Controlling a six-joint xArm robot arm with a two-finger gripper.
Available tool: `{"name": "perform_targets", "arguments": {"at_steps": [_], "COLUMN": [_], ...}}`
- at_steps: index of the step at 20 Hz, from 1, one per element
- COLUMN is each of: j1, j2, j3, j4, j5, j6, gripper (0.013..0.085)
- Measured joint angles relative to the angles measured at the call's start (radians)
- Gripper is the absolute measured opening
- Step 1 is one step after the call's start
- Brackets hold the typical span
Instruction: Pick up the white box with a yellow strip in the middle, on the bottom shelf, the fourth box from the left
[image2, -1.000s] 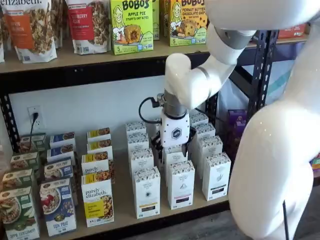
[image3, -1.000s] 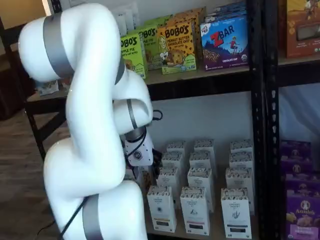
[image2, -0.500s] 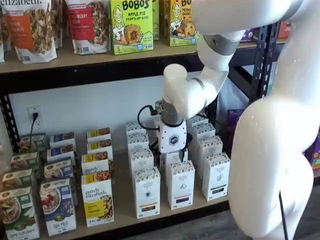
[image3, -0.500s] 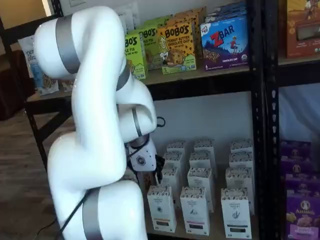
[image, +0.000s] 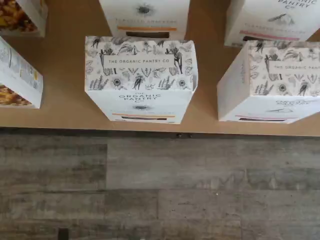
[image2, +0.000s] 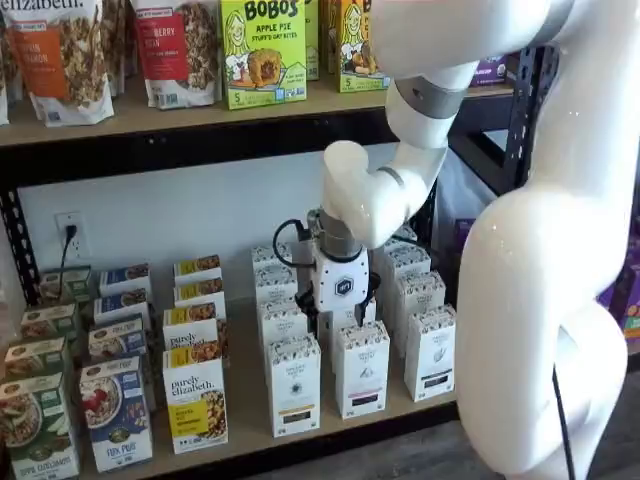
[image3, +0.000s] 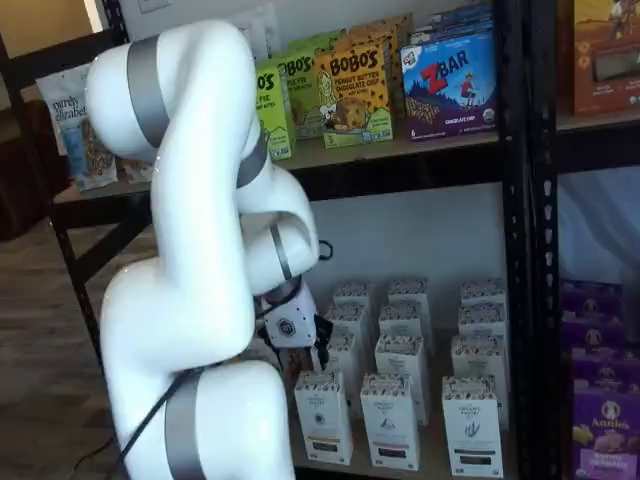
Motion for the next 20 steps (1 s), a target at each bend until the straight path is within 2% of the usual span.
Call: {"name": "perform_targets", "arguments": {"at_steps": [1, 5, 8, 12, 15, 20], "j1": [-0.002, -0.021, -0.039, -0.048, -0.051, -0.046], "j2": [0.010, 0.069, 0.120, 0.185, 0.232, 0.274], "j3": [-0.004, -0.033, -0.065, -0.112, -0.153, -0.185], "j4": [0.000, -0.055, -0.123, -0.132, -0.162, -0.124], "j5": [-0.006, -0.043, -0.073, -0.094, -0.102, -0.123], "j6": [-0.001, 0.035, 0.085, 0.086, 0.113, 0.080], "gripper": [0.0850, 0.0850, 0.0850, 0.0850, 0.0850, 0.0850]}}
